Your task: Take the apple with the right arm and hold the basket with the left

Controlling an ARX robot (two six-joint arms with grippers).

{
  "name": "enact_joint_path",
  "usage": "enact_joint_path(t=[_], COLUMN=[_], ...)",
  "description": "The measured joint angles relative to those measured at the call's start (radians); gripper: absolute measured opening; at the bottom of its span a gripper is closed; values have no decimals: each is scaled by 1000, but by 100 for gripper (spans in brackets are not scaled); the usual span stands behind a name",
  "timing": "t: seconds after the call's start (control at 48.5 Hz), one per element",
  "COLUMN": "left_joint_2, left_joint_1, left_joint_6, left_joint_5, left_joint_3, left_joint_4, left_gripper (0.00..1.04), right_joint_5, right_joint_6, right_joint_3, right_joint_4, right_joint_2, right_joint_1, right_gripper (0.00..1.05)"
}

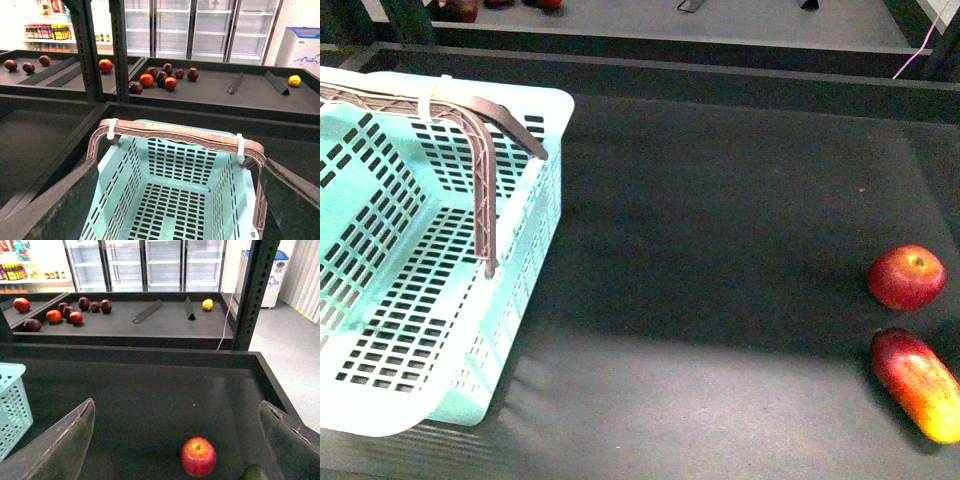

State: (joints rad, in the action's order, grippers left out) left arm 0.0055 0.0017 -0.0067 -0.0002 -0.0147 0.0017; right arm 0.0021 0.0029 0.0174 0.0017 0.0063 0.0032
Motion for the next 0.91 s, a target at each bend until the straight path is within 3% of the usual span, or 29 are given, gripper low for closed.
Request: enact_joint_path(t=[0.144, 0.227, 0.392, 0.598, 0.722, 0.908], left_joint_2=[166, 233, 397, 770, 1049, 1296], left_joint_1=[-16, -53, -91, -52, -50, -23], left_joint_6=[-259, -408, -533, -776, -1006, -1134], left_joint_5=[113, 105, 102, 221, 216, 190], left_joint_3=[-118, -142, -203, -304, -394, -510], left_joint_4=[-301, -342, -198, 53, 171, 236], left_gripper=[98, 98, 98, 98, 98, 98], right_joint_5=[-1, 0, 0, 0, 0, 0], right_joint_6=[0, 0, 0, 0, 0, 0], right_joint_3=[0, 0, 0, 0, 0, 0], right_joint_4=[0, 0, 0, 0, 0, 0], right_joint_2=[0, 0, 0, 0, 0, 0], right_joint_1=[0, 0, 0, 0, 0, 0], right_gripper=[96, 96, 96, 96, 96, 96])
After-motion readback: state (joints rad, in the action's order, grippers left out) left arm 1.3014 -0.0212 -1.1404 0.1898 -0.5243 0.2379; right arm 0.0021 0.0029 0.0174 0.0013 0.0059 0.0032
